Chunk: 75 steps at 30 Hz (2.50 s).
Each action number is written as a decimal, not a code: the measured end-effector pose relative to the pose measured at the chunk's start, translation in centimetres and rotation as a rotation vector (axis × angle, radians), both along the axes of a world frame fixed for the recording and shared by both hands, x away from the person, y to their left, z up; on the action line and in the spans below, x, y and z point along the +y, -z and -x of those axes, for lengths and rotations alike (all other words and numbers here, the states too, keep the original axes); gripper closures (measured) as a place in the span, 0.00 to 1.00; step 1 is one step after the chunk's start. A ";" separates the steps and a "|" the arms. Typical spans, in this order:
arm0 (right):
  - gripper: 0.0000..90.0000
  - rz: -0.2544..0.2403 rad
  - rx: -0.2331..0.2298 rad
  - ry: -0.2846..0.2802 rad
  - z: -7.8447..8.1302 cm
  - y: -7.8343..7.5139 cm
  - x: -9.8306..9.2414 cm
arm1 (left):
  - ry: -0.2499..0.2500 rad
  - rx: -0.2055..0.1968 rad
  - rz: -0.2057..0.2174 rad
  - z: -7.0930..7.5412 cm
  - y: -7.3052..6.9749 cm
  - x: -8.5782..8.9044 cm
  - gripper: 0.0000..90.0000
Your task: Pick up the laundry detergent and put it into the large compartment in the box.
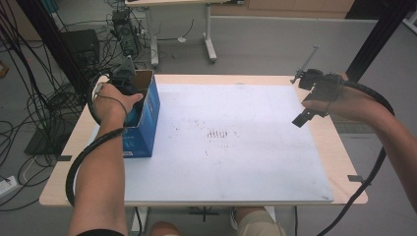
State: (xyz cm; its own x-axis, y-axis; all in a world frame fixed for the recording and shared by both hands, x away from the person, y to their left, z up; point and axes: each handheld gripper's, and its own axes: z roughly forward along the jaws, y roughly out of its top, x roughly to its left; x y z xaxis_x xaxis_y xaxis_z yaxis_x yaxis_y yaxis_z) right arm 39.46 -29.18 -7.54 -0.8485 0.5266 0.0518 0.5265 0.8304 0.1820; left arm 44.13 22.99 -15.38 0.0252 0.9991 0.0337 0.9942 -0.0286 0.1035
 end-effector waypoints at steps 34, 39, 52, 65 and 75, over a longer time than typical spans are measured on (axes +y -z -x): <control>0.11 -0.004 0.001 0.000 0.1 0.0 -0.1 | -0.011 0.004 0.031 0.2 -0.4 0.6 0.38; 0.11 -0.006 -0.001 -0.002 0.2 0.0 0.0 | -0.008 -0.011 0.025 0.5 -1.0 0.5 0.37; 0.11 -0.009 -0.013 -0.009 0.5 -0.5 0.2 | 0.003 -0.013 -0.006 1.2 -3.3 -0.1 0.31; 0.11 -0.009 -0.017 -0.017 0.2 -0.6 0.6 | 0.045 -0.072 0.012 4.0 -7.8 -0.5 0.22; 0.11 0.000 -0.020 -0.016 -0.2 -0.6 1.2 | 0.157 -0.099 0.042 5.1 -9.4 -3.1 0.17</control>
